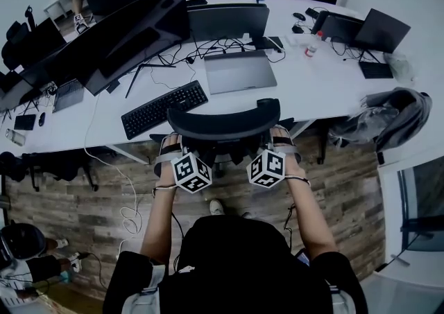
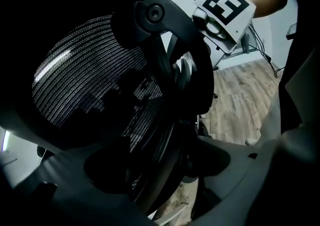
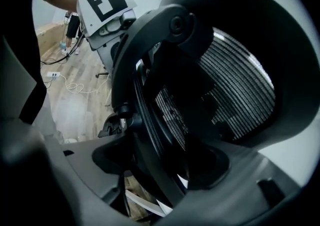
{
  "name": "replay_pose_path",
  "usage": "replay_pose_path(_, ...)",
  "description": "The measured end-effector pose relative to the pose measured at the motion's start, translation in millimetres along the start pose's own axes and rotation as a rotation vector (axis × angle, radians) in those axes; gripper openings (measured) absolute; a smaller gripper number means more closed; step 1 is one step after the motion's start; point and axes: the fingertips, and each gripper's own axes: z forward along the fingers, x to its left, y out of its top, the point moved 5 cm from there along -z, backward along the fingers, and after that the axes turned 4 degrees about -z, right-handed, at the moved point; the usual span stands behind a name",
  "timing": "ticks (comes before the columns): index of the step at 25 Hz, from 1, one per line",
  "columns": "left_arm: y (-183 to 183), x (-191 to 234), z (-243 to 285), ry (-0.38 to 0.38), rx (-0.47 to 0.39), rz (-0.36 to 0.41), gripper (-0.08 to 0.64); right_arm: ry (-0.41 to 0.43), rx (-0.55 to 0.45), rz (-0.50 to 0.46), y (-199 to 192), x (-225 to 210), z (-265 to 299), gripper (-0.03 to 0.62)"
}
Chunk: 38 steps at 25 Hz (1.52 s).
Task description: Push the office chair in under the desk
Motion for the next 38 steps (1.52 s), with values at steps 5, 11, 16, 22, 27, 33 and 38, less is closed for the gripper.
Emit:
replay_pose_path(5, 0, -6, -14, 0.028, -0.022, -0.050, 0.359, -0.002, -0.028, 0.036, 1, 1, -11, 0.311)
replay_pose_path(11, -4, -13, -35, 0.014, -0.020, -0.091, 0.348, 0.013, -0.096, 0.164, 4, -4, -27, 0.311)
replay_pose_path(16, 3, -6, -54, 0.075, -0.084, -0.166, 0.298, -0.014, -0.152, 0.229, 10, -10, -43, 0.311)
replay_pose_path(22, 14, -3, -75, 0.162, -0.155, -0.231, 0.179, -0.045, -0.223, 0.323, 12, -18, -61, 0.310)
replay_pose_path(27, 24, -1, -92, 0.215, -0.235, -0.325, 0.099, -0.041, -0.294, 0.441, 12, -25, -76, 0.307)
replay_pose_path(33, 32, 4, -108, 0.265, -0.303, -0.419, 0.051, -0.092, -0.352, 0.505, 16, -37, -95, 0.220)
replay_pose_path(38, 38, 2, -118, 0.254, -0.387, -0.532, 0.037, -0.127, -0.377, 0.580, 15, -43, -105, 0.127)
